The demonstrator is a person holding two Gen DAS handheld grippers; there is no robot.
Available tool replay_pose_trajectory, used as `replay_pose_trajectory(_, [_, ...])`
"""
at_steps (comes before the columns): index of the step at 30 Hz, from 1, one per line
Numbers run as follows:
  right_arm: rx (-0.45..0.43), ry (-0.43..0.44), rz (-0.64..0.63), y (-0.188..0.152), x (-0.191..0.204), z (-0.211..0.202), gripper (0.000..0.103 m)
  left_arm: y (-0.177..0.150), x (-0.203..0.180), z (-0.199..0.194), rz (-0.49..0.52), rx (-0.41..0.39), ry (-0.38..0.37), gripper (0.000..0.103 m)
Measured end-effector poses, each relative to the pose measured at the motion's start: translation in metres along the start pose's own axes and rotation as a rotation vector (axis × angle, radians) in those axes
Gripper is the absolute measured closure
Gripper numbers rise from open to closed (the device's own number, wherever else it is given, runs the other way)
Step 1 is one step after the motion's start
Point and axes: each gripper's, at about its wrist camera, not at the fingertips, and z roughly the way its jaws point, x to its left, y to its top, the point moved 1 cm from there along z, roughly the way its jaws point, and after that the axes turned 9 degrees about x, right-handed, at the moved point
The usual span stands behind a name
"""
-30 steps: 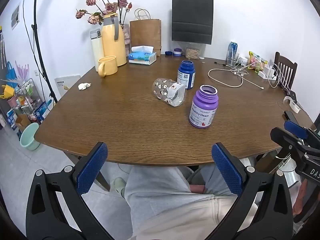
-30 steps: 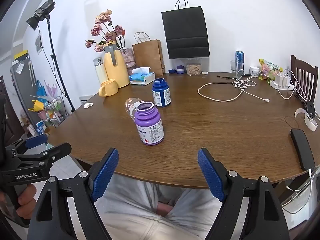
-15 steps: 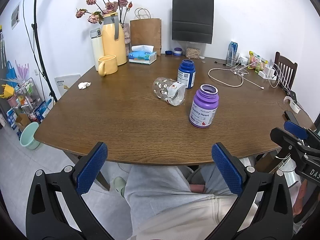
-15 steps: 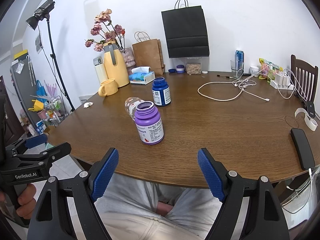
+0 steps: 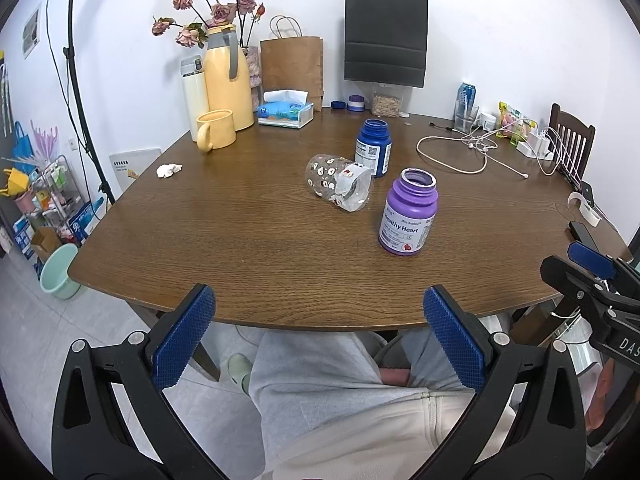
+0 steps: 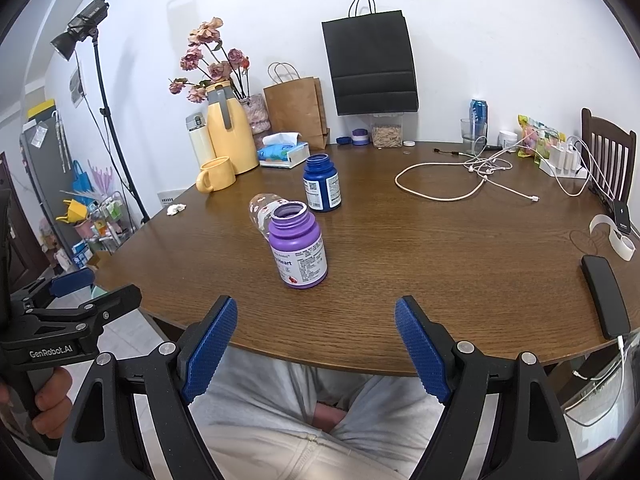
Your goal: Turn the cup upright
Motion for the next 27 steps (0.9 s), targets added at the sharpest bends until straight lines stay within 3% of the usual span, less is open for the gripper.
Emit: replay_pose_trajectory(27, [-0.001,-0.001,0.000,-0.0018,-0.0025,0.0029,0.018,0.0001,-0.0003,-0.0004,0.002,-0.002,0.001,0.000])
